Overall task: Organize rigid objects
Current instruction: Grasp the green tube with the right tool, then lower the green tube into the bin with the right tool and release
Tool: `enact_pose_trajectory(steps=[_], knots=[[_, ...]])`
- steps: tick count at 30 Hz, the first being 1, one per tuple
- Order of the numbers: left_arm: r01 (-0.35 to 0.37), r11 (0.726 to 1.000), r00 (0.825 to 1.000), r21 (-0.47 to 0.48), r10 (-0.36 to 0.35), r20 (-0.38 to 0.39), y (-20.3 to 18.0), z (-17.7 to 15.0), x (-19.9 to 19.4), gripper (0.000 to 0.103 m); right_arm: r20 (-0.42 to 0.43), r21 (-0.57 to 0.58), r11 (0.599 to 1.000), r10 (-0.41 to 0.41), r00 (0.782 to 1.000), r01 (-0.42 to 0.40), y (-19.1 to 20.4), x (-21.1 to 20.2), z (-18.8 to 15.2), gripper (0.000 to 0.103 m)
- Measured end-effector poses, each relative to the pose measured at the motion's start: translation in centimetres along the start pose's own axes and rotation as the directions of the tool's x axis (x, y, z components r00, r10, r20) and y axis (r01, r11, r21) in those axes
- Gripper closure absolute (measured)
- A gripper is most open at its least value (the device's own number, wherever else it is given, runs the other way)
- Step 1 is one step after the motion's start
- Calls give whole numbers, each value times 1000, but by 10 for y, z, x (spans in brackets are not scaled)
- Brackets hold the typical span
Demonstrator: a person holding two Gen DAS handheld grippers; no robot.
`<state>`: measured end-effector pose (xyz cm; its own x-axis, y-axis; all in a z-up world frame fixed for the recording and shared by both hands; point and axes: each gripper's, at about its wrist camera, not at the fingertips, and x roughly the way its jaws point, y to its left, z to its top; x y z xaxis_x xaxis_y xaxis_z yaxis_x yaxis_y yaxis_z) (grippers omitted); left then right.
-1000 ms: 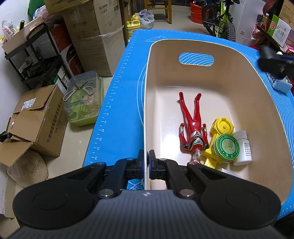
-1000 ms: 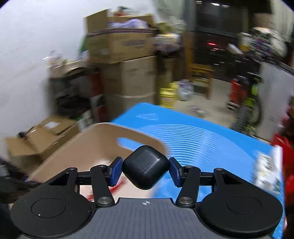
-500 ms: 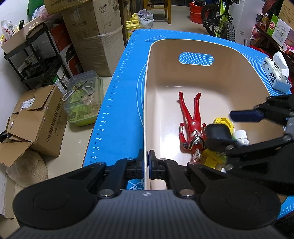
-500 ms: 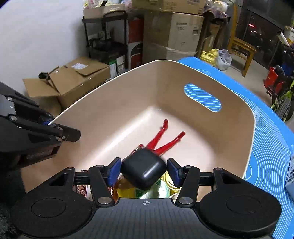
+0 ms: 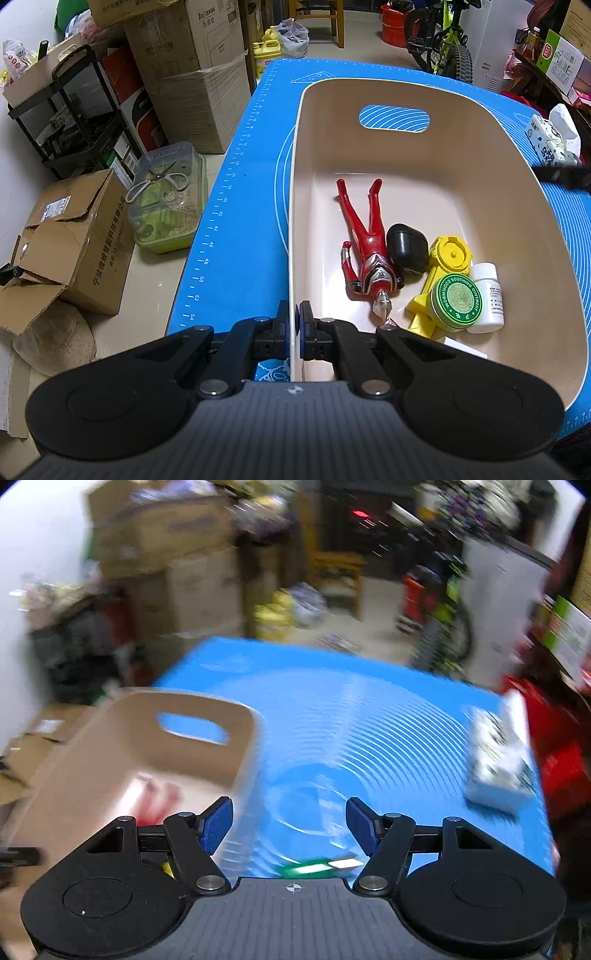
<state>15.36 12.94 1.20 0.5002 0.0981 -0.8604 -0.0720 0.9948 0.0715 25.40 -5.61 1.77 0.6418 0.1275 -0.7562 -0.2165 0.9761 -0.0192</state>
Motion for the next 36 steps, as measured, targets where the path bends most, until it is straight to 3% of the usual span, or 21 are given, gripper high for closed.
enact_pose_trajectory(steps=[2,7,11,14,19,26,30,36], knots=[[0,1000,1000,0,0,0,0,0,0,97,-52,41,998,-37,998,39,-10,25,-10,30],[3,1000,1000,-2,-3,-2,1,0,0,97,-166,243,969,5,986,36,-29,71,-27,34],[3,1000,1000,-2,-3,-2,1,0,0,97,-189,257,964,-23,982,72,-17,84,-33,36],[3,1000,1000,-2,-3,-2,1,0,0,97,-191,183,976,-84,978,119,0,84,-37,48],[3,1000,1000,-2,-3,-2,1,1,0,97,-158,195,976,-65,985,96,-3,69,-51,69],[3,1000,1000,-2,-3,-2,2,1,0,97,-60,146,987,-58,997,66,-4,41,-69,70],[3,1000,1000,-2,-3,-2,2,1,0,97,28,155,987,-34,999,29,-10,9,-56,70],[4,1000,1000,-8,-4,-3,3,1,0,97,182,70,989,116,976,-131,19,-70,-21,70]])
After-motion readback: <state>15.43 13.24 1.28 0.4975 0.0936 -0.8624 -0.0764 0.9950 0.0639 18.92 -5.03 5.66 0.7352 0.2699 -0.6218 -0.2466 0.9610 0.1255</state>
